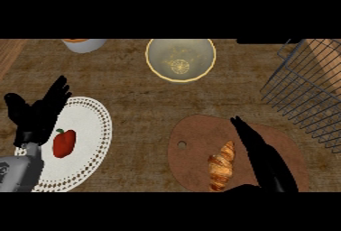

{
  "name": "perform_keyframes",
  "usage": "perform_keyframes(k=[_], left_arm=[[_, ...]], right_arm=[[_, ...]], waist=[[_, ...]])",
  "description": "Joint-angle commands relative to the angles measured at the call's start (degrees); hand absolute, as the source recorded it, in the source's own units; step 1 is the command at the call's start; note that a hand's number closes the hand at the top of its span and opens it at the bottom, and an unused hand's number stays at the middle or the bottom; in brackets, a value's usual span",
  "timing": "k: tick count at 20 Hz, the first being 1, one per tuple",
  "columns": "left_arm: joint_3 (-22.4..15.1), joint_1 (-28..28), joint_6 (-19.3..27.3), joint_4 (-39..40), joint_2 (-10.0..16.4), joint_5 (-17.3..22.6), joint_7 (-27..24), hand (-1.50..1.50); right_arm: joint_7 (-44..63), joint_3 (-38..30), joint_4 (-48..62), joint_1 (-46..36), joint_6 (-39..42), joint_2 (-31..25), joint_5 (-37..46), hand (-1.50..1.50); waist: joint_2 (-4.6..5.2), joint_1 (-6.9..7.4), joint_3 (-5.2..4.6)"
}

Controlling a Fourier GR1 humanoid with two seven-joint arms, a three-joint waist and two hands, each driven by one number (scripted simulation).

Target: Pick the croissant from the cutting board and place it in the basket

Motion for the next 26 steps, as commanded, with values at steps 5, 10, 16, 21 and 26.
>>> perform_keyframes(k=[5,10,16,21,26], left_arm=[[2.46,1.71,-2.11,-2.41,-2.27,-1.51,1.93,0.0],[3.11,3.95,-1.6,-3.73,-4.0,-4.18,0.43,0.0],[5.02,-1.86,-1.74,-1.61,-4.02,-5.94,3.7,0.0],[5.7,0.63,-3.96,-1.47,-5.14,-6.2,1.2,0.0],[6.37,1.66,-5.56,1.55,-5.62,-7.3,-3.29,0.0]], right_arm=[[-7.23,0.48,-0.69,6.26,-1.37,1.04,-0.13,-1.5],[-6.85,0.73,-5.05,6.88,2.27,0.7,-0.53,-1.5],[-7.7,1.05,3.56,3.04,-0.2,3.25,5.25,-1.5],[-5.24,0.94,0.75,5.5,2.21,2.32,6.32,-1.5],[-11.08,2.33,10.85,3.52,-2.61,3.54,10.27,1.5]], waist=[[-0.06,-0.02,-0.01],[-0.07,-0.01,-0.02],[-0.01,-0.05,-0.01],[-0.05,-0.05,-0.02],[-0.02,0.1,-0.01]])
